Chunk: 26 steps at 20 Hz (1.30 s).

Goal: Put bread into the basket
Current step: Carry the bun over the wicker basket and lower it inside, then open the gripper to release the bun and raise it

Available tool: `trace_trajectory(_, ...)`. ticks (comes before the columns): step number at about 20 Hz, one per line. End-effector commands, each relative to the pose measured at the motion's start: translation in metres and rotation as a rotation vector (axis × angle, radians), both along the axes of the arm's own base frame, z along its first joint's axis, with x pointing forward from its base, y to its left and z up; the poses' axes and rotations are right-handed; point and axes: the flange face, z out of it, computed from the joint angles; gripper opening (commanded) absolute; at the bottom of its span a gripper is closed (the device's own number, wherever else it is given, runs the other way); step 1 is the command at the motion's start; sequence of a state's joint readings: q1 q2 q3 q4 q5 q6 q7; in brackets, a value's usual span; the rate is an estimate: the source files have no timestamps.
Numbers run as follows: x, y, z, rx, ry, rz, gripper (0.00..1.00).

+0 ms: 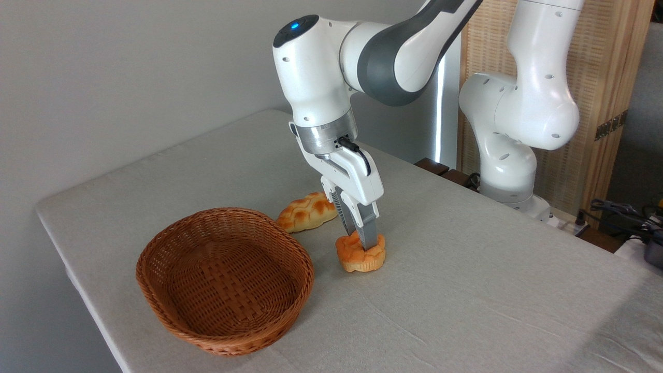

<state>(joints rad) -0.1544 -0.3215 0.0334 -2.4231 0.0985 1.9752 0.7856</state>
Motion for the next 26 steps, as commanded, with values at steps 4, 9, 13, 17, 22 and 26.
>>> trace_trajectory(4,0.017,0.003,0.044,0.002,-0.046,-0.011,0.02)
trace_trajectory(9,0.058,0.003,0.131,-0.002,-0.065,-0.009,0.03)
trace_trajectory(13,0.116,-0.008,0.130,-0.001,-0.178,-0.027,0.03)
trace_trajectory(17,0.151,-0.020,0.102,-0.016,-0.299,-0.067,0.23)
trace_trajectory(22,0.161,-0.018,0.072,0.057,-0.278,-0.236,1.00)
trace_trajectory(26,0.162,-0.019,0.058,0.068,-0.255,-0.249,1.00)
